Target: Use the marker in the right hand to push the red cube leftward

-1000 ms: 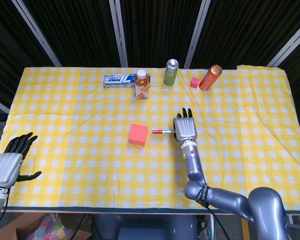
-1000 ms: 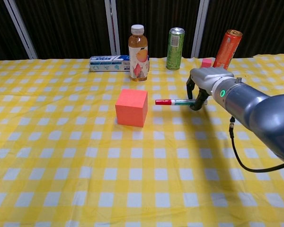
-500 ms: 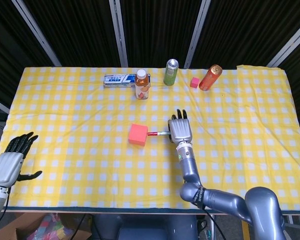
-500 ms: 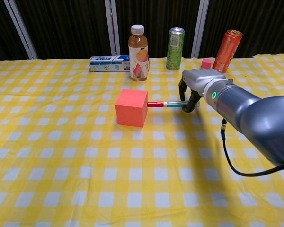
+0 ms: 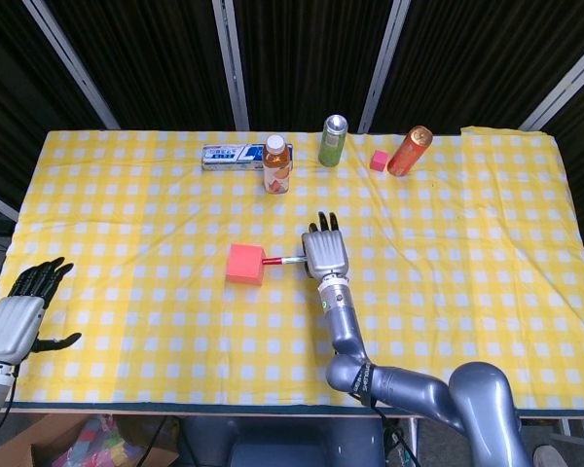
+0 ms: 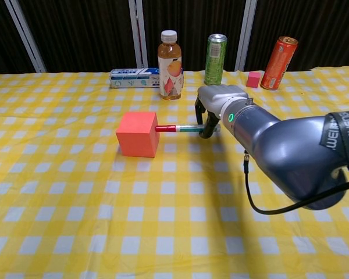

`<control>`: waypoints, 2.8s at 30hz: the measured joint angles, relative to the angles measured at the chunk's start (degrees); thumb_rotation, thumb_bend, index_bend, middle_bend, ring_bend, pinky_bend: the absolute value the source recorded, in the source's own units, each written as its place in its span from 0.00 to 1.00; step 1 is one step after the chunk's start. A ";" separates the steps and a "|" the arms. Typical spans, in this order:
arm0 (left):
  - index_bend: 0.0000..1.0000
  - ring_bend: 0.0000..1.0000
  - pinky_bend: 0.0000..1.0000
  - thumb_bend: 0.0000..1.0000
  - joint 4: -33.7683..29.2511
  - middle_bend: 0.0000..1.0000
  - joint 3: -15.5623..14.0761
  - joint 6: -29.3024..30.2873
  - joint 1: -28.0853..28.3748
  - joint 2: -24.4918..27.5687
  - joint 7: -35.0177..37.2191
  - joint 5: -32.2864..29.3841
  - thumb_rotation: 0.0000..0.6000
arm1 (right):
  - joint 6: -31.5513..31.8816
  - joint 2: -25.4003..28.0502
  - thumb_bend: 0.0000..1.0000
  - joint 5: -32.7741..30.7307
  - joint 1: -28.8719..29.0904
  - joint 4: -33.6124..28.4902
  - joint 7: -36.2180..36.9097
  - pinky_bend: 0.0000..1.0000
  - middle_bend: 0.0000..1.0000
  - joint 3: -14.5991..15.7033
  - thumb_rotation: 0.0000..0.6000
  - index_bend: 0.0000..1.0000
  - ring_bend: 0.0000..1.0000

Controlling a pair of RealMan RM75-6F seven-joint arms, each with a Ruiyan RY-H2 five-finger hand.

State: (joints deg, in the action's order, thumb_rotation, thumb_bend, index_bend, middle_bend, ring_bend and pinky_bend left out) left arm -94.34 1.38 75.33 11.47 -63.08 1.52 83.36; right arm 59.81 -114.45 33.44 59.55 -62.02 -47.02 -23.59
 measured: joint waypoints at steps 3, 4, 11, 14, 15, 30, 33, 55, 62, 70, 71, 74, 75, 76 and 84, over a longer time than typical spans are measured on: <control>0.00 0.00 0.00 0.00 -0.04 0.00 0.00 0.01 0.02 0.01 -0.04 0.03 1.00 | -0.05 -0.63 0.40 -0.22 0.29 0.19 -0.23 0.00 0.28 -0.16 1.00 0.67 0.00; 0.00 0.00 0.00 0.00 -0.05 0.00 -0.01 0.01 0.02 0.01 -0.06 0.06 1.00 | -0.09 -0.89 0.40 -0.31 0.38 0.27 -0.28 0.00 0.28 -0.19 1.00 0.67 0.00; 0.00 0.00 0.00 0.00 -0.19 0.00 -0.10 0.09 0.00 -0.02 -0.19 0.18 1.00 | -0.42 -2.32 0.40 -0.57 0.68 0.78 -0.27 0.00 0.28 -0.19 1.00 0.67 0.00; 0.00 0.00 0.00 0.00 -0.20 0.00 -0.13 0.03 0.03 -0.03 -0.26 0.19 1.00 | -0.51 -2.96 0.40 -0.44 0.92 0.85 -0.21 0.00 0.28 -0.22 1.00 0.67 0.00; 0.00 0.00 0.00 0.00 -0.23 0.00 -0.18 0.06 0.01 -0.02 -0.32 0.28 1.00 | -0.54 -3.14 0.40 -0.30 1.01 0.86 -0.20 0.00 0.28 -0.20 1.00 0.67 0.00; 0.00 0.00 0.00 0.00 -0.28 0.00 -0.27 0.10 -0.11 0.12 -0.20 0.15 1.00 | 1.36 -1.35 0.40 1.06 -0.58 -1.70 -0.34 0.00 0.28 0.32 1.00 0.67 0.00; 0.00 0.00 0.00 0.00 -0.33 0.00 -0.33 0.09 -0.13 0.13 -0.41 0.18 1.00 | 2.63 0.74 0.40 1.88 -1.94 -4.41 -0.47 0.00 0.28 1.06 1.00 0.67 0.00; 0.00 0.00 0.00 0.00 -0.92 0.00 -0.86 0.57 -0.64 -0.33 -2.86 0.28 1.00 | 8.70 23.16 0.40 6.80 -17.53 -21.53 4.99 0.00 0.28 9.64 1.00 0.67 0.00; 0.00 0.00 0.00 0.00 -0.77 0.00 -0.67 0.15 -0.52 -0.38 -3.10 -0.35 1.00 | 6.05 23.54 0.40 6.28 -18.53 -17.40 6.98 0.00 0.28 10.22 1.00 0.67 0.00; 0.00 0.00 0.00 0.00 -0.71 0.00 -0.60 0.28 -0.56 -0.36 -2.86 -0.31 1.00 | 3.20 22.00 0.40 4.57 -18.35 -13.79 5.97 0.00 0.27 11.05 1.00 0.44 0.00; 0.00 0.00 0.00 0.00 -0.70 0.00 -0.60 0.26 -0.56 -0.35 -2.84 -0.34 1.00 | 3.05 21.80 0.40 4.48 -18.31 -13.66 5.82 0.00 0.27 11.14 1.00 0.40 0.00; 0.00 0.00 0.00 0.00 -0.70 0.00 -0.61 0.21 -0.55 -0.34 -2.80 -0.32 1.00 | 2.99 21.54 0.40 4.47 -18.29 -13.70 5.37 0.00 0.24 11.38 1.00 0.32 0.00; 0.00 0.00 0.00 0.00 -0.70 0.00 -0.61 0.24 -0.55 -0.34 -2.79 -0.27 1.00 | 3.04 21.53 0.40 4.45 -18.29 -13.78 5.16 0.00 0.23 11.43 1.00 0.29 0.00; 0.00 0.00 0.00 0.00 -0.70 0.00 -0.62 0.25 -0.56 -0.33 -2.79 -0.26 1.00 | 3.16 21.57 0.40 4.38 -18.29 -13.95 4.85 0.00 0.23 11.46 1.00 0.28 0.00; 0.00 0.00 0.00 0.00 -0.64 0.00 -0.63 0.21 -0.57 -0.35 -2.80 -0.26 1.00 | 4.40 23.53 0.40 5.05 -18.78 -17.41 4.27 0.00 0.17 11.58 1.00 0.20 0.00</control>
State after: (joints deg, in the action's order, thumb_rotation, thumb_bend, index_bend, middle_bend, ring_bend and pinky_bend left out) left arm -94.97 0.75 75.55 10.90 -63.43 -1.29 83.10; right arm 64.21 -90.92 38.48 40.77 -79.43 -42.75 -12.01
